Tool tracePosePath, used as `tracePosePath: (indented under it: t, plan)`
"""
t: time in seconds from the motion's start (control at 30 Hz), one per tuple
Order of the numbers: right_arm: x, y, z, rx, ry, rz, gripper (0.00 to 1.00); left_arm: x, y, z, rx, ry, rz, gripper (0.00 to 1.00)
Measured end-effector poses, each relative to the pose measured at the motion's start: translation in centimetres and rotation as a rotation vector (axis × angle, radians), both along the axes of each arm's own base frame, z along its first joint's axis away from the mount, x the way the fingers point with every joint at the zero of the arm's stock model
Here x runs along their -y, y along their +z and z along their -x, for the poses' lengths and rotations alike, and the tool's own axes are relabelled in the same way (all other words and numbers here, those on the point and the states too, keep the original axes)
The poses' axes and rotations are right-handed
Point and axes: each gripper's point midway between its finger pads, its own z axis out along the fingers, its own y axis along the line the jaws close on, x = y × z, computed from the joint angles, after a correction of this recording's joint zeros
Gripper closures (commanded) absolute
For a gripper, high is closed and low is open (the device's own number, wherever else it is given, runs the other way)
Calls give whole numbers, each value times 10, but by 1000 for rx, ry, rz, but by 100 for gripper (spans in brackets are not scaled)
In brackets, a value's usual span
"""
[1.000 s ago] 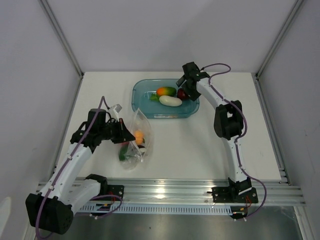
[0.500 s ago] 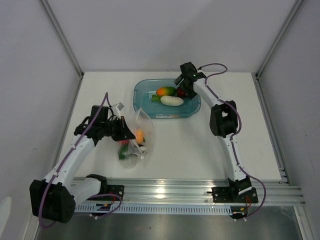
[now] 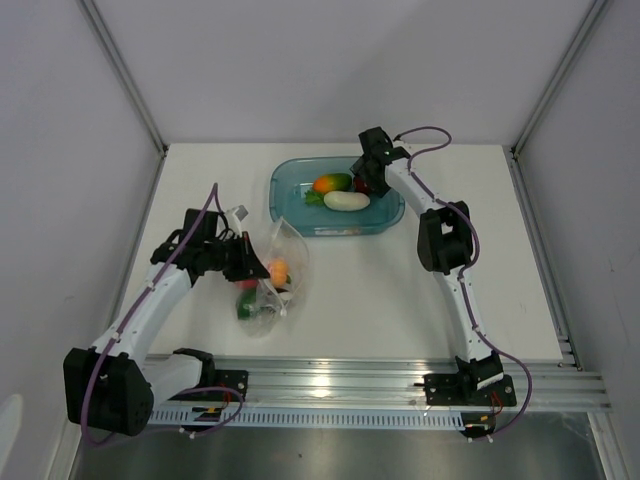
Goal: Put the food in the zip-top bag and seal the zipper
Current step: Pick up the fake fruit from the bin.
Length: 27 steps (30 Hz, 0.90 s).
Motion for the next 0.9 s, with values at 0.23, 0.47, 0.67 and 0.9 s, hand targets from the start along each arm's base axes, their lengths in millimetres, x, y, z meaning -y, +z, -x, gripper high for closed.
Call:
tracePosePath:
  t: [0.23, 0.47, 0.67, 0.9]
  plan:
    - [-2, 0, -2, 11, 21, 12, 55, -1, -1, 1, -7, 3, -2, 99]
    - [-4, 1, -2, 18, 55, 26, 75, -2, -1, 0, -8, 7, -2, 99]
    - [-7, 3, -3, 27, 91, 33, 94, -1, -2, 0, -15, 6, 0, 99]
    - [-21, 21, -1, 69, 179, 57, 100, 1, 0, -1, -7, -2, 14, 99]
